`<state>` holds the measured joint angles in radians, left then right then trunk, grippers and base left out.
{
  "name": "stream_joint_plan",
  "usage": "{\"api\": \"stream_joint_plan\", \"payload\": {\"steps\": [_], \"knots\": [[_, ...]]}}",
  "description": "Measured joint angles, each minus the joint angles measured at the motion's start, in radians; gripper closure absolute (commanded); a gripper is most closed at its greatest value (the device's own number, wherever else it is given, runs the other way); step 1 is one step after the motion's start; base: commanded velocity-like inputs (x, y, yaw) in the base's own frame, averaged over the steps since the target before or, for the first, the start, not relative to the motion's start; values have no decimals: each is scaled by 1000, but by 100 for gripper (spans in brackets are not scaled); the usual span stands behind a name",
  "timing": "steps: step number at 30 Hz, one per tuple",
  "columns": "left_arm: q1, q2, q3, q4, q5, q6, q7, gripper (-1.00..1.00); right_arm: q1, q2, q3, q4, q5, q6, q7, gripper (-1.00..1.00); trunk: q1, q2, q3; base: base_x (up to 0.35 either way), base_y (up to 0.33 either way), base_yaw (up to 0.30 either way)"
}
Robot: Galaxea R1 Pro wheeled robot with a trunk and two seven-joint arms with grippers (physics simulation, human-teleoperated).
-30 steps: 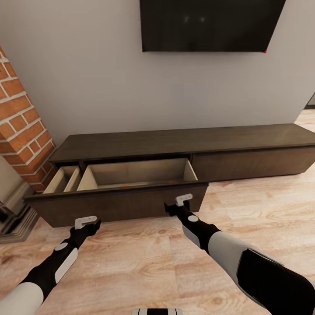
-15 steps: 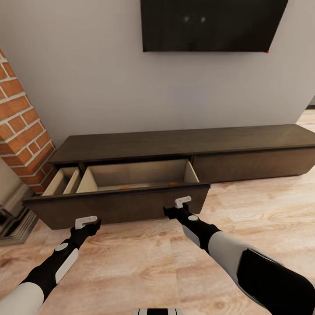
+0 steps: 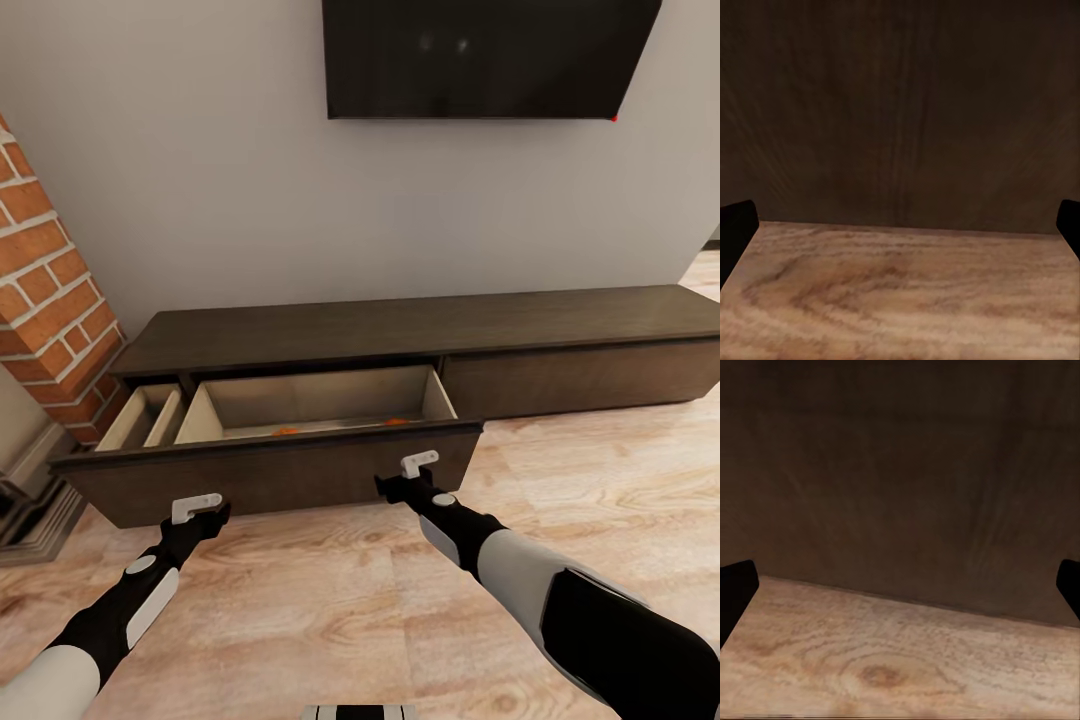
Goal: Place each of the two pumpkins and all three candles from the living room inside a cabinet in the living room (use any cabinet), then make sure every cabinet is closed, and position the cauldron so it is next to a table in the living room.
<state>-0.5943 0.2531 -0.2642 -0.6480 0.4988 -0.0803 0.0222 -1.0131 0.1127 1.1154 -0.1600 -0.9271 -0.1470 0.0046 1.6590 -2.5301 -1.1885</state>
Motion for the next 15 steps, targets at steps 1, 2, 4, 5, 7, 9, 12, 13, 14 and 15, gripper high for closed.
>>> {"api": "stream_joint_plan", "payload": {"steps": [1, 2, 4, 5, 7, 9, 12, 13, 14, 15], "knots": [[0, 0, 0, 0, 0, 0, 0, -100, 0, 0, 0, 7, -1, 1, 9, -100, 0, 0, 0, 126, 34, 0], [0, 0, 0, 0, 0, 1, 1, -100, 0, 1, 0, 15, -3, 1, 15, -100, 0, 0, 0, 189, 64, 0], [0, -2, 0, 0, 0, 2, 3, -100, 0, 1, -1, 25, -4, 2, 22, -100, 0, 0, 0, 226, 66, 0], [0, -2, 0, -1, 0, 2, 4, -100, 0, 2, -1, 27, -4, 3, 23, -100, 0, 0, 0, 173, 40, 0], [0, -3, 0, -1, 0, 2, 6, -100, 0, 2, -1, 30, -5, 4, 26, -100, 0, 0, 0, 91, 21, 0], [0, -4, 0, -2, -1, 1, 6, -100, 0, 2, -1, 32, -5, 5, 27, -100, 0, 0, 0, 34, 8, 0], [0, -3, 0, -2, -1, 0, 7, -100, 0, 1, -1, 33, -5, 5, 28, -100, 0, 0, 0, 10, 2, 0], [0, -3, 0, -2, -1, 0, 7, -100, 0, 1, 0, 33, -4, 4, 30, -100, 0, 0, 0, 4, 1, 0], [0, -3, 0, -2, -2, 0, 7, -100, 0, 1, 0, 33, -4, 3, 31, -100, 0, 0, 0, 2, 1, 0], [0, -3, 0, -2, -2, 0, 7, -100, 0, 1, 1, 32, -3, 2, 32, -100, 0, 0, 0, 2, 0, 0]]}}
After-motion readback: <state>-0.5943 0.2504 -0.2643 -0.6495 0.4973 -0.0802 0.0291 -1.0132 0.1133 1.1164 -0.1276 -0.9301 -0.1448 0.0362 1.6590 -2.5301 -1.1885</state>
